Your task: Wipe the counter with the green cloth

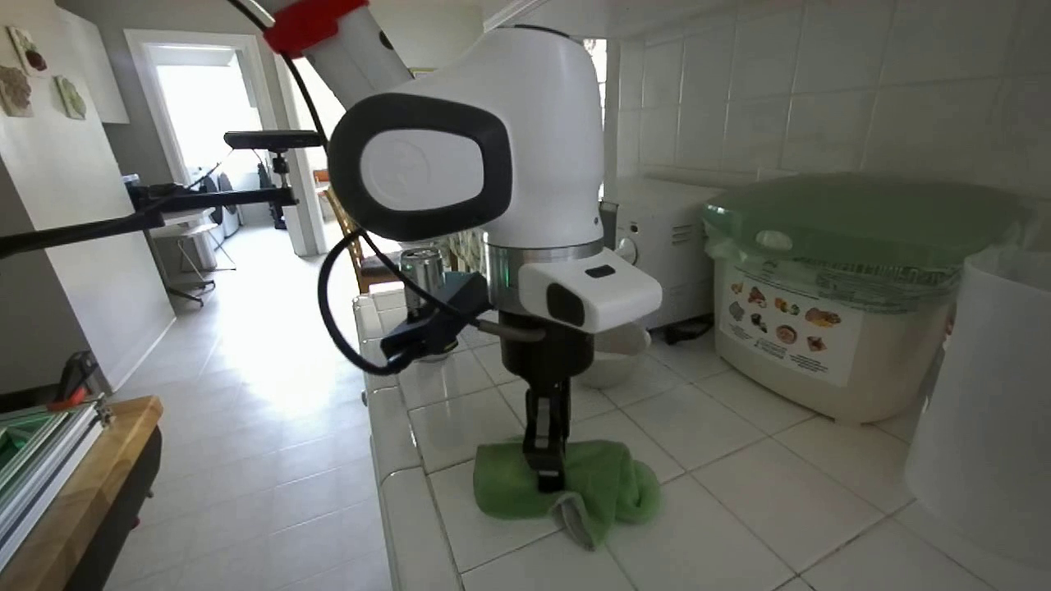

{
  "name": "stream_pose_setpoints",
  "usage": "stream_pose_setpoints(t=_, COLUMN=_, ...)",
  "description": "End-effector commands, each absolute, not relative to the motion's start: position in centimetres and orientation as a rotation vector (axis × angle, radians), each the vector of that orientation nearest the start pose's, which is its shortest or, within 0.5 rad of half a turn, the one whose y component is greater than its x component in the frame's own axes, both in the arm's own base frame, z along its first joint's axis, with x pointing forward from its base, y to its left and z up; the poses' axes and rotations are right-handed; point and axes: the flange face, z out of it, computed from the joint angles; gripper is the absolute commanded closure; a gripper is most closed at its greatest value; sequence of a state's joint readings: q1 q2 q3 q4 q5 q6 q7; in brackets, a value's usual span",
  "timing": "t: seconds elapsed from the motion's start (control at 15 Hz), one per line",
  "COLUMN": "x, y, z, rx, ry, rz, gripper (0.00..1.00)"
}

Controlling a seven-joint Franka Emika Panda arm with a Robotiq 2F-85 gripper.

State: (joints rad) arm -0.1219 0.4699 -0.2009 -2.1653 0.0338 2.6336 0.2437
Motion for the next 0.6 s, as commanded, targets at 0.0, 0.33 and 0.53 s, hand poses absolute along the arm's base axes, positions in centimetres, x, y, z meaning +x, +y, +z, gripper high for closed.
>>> stream_pose_setpoints(t=0.0, x=54.0, y=-14.7, z=17.9, rx=-3.099, ry=0.793, rz=-0.002, gripper=0.98)
stream_pose_setpoints(t=0.33, x=54.0, y=-15.0, z=18.1, rx=-3.083, ry=0.824, rz=-0.006, gripper=0.98)
stream_pose_setpoints(t=0.53, x=52.8, y=-18.7, z=18.2, rx=-3.062, ry=0.949, rz=-0.008, gripper=0.98)
